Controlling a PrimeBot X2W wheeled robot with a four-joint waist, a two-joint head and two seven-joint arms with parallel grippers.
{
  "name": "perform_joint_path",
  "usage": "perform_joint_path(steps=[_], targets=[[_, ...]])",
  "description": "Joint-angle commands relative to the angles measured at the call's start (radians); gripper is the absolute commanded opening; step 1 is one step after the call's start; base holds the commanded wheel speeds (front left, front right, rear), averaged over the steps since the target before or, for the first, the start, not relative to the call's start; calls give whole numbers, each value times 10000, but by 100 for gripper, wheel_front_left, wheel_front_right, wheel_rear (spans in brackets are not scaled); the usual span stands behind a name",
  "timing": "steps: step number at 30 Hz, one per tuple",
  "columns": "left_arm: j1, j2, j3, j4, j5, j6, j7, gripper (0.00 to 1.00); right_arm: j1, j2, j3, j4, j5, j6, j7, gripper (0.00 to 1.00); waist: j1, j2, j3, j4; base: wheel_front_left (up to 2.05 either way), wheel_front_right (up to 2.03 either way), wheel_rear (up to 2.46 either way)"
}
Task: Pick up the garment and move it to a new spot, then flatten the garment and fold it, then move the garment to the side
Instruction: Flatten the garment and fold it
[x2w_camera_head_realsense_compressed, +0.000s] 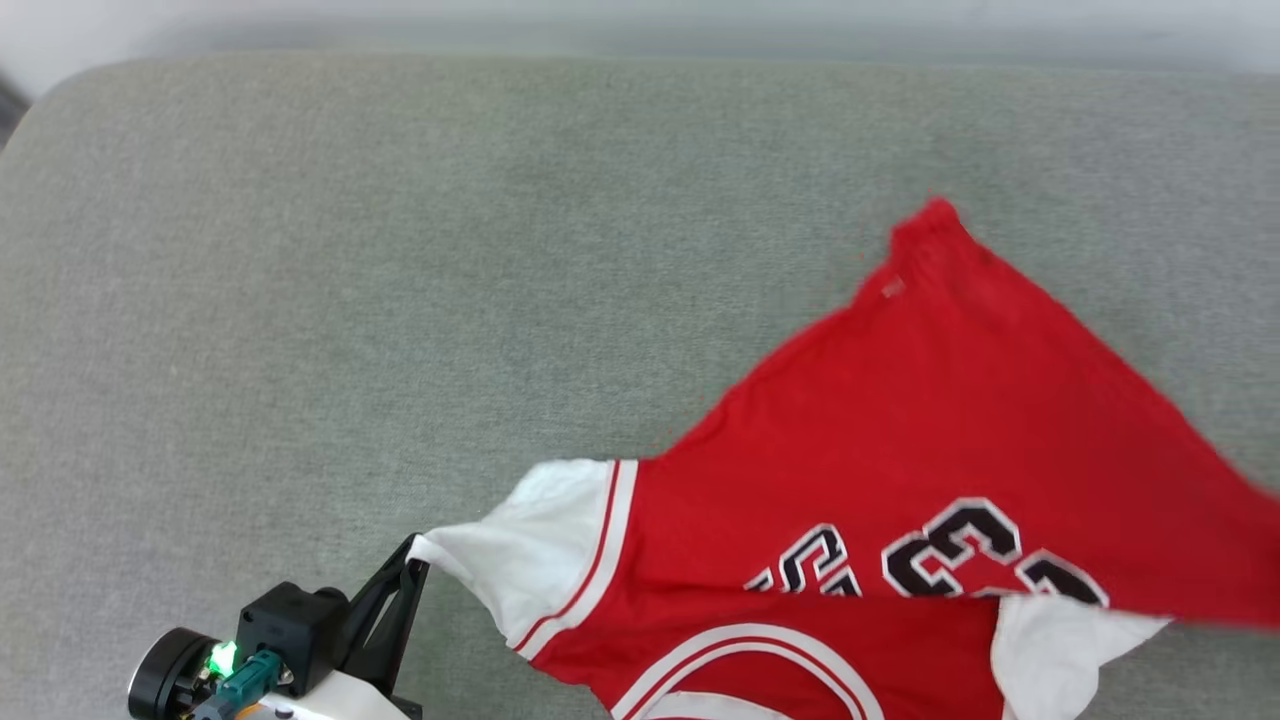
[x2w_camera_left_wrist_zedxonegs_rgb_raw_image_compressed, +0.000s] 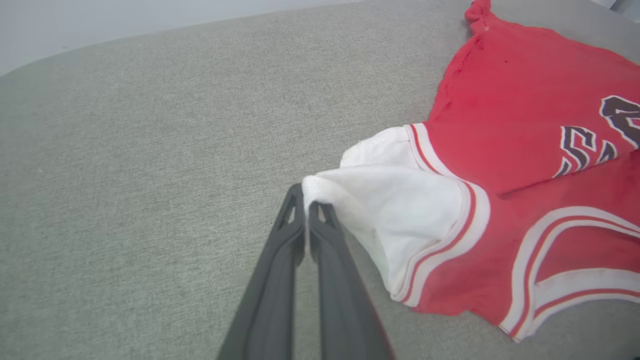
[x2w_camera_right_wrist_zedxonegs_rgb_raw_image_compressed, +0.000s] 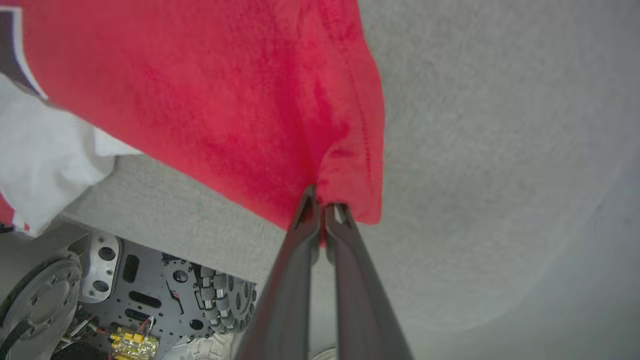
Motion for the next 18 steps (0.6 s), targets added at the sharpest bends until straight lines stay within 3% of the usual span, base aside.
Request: perform_joint_path(steps=[1,9,10,11,12,18], targets=[[92,49,8,-28,-17,46,-27,0,544,92,-98,-35,88,-9,-129,0,0,-1,-149,-152,0,0,0],[147,78,20,-17,-36,35,-27,0,3527,1050,-450,-77,47,-7,-931,0,0,-1,-188,-261,0,0,0],[133,66,13,-7,-33,26,-18,0,3600,1194,-544,-38,-5,-7,-1046,6,0,-1,-194,-269,0,0,0],[123,48,2,6,-38,15,-2,0,3606,1311,-662,-15,-74,-7,-1183,49,0,-1,-207,-275,0,0,0],[120,42,-3,14,-47,15,9,0,3563,1394,-774,-18,-134,-7,-1288,100,0,-1,-227,-289,0,0,0],[97,53,-23,5,-33,47,48,0,2954,1014,-1664,-658,-377,-7,-1541,100,0,-1,-365,-294,0,0,0]])
